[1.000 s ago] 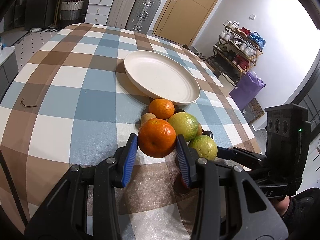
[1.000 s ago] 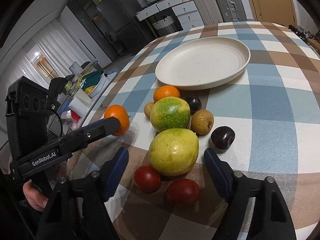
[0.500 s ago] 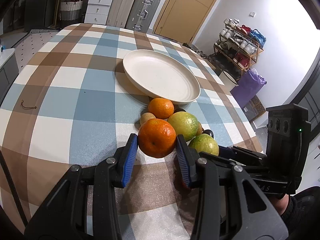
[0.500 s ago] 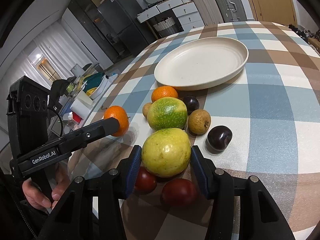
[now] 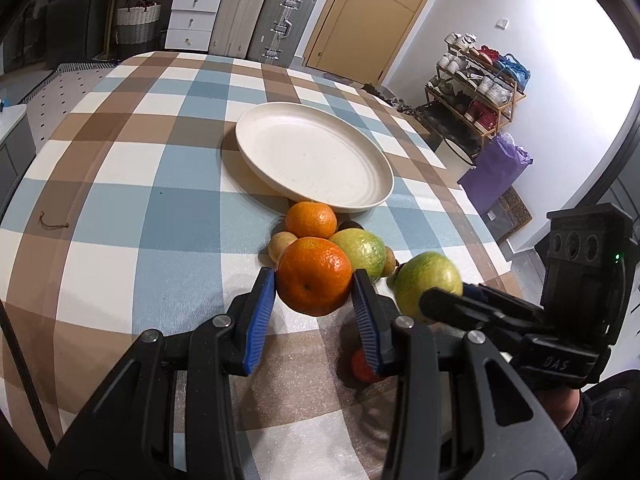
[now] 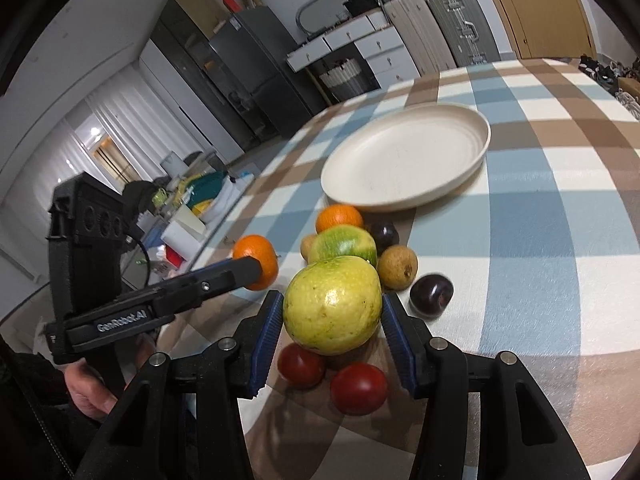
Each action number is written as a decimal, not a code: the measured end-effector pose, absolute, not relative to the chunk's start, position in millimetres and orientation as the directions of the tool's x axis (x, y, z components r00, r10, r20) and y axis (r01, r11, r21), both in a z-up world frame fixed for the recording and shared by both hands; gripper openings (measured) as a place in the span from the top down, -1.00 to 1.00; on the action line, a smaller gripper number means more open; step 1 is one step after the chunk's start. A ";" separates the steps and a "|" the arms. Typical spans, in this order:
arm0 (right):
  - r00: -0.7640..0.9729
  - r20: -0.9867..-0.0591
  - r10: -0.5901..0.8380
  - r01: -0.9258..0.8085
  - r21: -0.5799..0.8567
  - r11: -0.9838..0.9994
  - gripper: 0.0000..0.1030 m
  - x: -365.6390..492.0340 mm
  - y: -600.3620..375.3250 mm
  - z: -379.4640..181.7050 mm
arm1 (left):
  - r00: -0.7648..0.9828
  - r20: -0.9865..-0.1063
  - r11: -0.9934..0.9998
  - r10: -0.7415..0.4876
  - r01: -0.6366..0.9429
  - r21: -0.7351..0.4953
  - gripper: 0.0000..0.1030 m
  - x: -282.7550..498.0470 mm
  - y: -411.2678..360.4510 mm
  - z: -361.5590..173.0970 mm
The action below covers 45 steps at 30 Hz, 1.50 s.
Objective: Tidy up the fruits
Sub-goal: 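Close the right gripper around a large yellow-green fruit, then lift the orange with the left gripper while the right gripper lifts the yellow-green fruit over the plate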
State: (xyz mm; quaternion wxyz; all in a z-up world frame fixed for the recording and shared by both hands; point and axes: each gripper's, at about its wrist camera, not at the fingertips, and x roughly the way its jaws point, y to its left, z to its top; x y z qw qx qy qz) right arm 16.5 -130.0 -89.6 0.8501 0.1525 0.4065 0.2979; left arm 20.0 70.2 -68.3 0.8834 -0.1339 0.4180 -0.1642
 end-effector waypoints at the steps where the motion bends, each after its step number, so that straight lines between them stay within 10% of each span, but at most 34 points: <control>1: 0.500 -0.588 0.636 -0.387 0.505 0.771 0.01 16.4 -131.9 -86.4 | 0.593 -0.697 0.910 -0.404 0.179 -0.375 0.30 21.6 69.3 -67.5; 45: 0.504 -0.553 0.664 -0.383 0.546 0.745 0.01 201.1 -165.8 -55.3 | 0.531 -0.745 0.913 -0.403 0.186 -0.362 0.30 234.8 27.1 -42.7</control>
